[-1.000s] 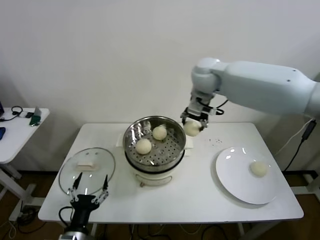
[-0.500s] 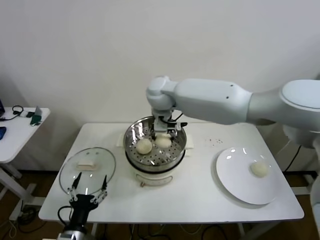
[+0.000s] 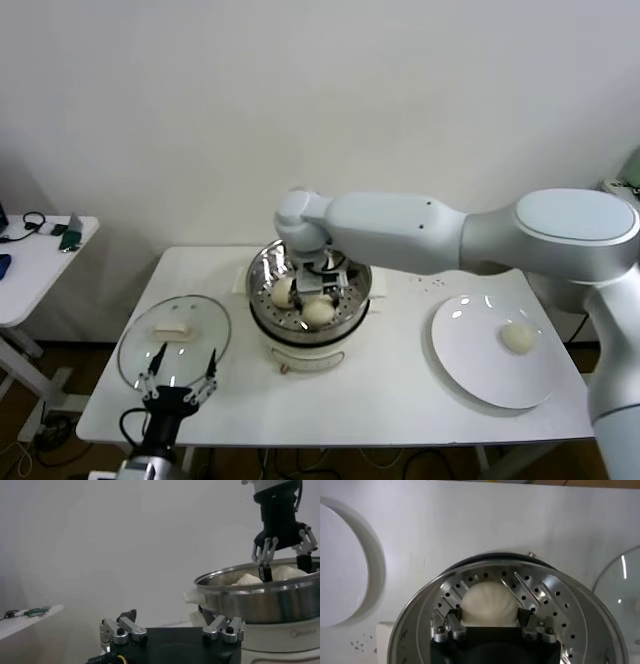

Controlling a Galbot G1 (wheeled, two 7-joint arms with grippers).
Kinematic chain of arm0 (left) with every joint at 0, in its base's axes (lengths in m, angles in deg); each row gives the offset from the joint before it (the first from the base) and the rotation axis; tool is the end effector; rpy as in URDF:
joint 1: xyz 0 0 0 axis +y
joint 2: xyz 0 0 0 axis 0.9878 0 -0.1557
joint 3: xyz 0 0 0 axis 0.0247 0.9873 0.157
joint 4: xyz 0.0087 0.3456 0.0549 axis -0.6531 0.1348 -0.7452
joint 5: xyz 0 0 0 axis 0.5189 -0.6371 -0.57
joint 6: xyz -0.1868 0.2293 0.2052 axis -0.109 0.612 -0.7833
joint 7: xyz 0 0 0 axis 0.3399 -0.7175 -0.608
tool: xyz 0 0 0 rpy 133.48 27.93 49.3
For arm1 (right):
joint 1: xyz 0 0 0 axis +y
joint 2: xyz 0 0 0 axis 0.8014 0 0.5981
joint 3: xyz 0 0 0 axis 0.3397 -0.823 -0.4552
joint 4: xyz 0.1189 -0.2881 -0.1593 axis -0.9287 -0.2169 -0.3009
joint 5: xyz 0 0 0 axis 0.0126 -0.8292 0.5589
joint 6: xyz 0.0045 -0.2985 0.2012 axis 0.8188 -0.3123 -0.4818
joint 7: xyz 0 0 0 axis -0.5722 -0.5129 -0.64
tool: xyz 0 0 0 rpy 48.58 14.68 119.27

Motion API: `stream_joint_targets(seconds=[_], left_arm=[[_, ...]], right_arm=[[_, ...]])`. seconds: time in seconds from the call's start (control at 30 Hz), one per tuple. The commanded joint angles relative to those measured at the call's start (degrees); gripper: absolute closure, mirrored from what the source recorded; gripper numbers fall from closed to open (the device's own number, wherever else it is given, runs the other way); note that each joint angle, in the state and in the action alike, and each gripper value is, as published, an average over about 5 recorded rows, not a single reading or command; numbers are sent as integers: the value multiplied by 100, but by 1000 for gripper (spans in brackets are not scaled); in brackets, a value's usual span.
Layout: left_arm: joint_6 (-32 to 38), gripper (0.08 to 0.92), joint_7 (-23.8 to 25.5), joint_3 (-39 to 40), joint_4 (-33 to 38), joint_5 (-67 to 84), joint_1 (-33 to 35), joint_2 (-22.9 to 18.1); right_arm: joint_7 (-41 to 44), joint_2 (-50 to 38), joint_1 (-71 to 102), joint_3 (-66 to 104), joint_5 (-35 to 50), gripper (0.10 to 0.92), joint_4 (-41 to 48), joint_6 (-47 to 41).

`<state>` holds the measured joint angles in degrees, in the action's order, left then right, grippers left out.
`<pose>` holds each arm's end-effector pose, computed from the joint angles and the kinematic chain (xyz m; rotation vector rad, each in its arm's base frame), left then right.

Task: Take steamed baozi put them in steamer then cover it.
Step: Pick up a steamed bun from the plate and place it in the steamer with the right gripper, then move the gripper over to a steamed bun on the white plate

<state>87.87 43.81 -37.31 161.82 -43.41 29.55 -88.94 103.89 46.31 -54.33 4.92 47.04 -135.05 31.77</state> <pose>0.1385 0.0630 -0.3403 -0.0091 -3.0925 -0.3329 0.5163 0.2458 -0.0928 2.0752 0.1164 2.3267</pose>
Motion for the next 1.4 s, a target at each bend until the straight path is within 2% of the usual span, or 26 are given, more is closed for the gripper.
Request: stream_joint_targets(seconds=[0.03, 0.2, 0.4, 0.6, 0.8, 0.93, 1.2, 1.4], left_arm=[[-8, 177, 0, -5, -51, 37, -29, 31], [-10, 177, 3, 14, -60, 36, -42, 20], [-14, 177, 2, 18, -57, 35, -73, 12], [-39, 177, 5, 53, -45, 25, -112, -3], [-42, 177, 5, 76, -25, 18, -127, -8], [-39, 177, 4, 74, -7, 29, -134, 17], [-42, 177, -2, 152, -42, 38, -197, 10], [-59, 177, 8, 219, -29, -9, -259, 40]], right_arm=[[51, 107, 156, 6, -80, 312, 11, 87], [-4, 74, 155, 21, -187, 288, -5, 1], [-14, -19, 140, 100, -304, 207, -45, -4], [-33, -251, -27, 332, -347, 203, -162, 45], [-81, -1034, -626, 439, -48, 203, -426, -174], [-285, -1858, -1112, 189, 434, 203, -469, -796], [-821, -3533, -1613, -598, 2109, 203, -574, -2953], [-817, -4576, -1127, -552, 2316, 203, -504, -3472]])
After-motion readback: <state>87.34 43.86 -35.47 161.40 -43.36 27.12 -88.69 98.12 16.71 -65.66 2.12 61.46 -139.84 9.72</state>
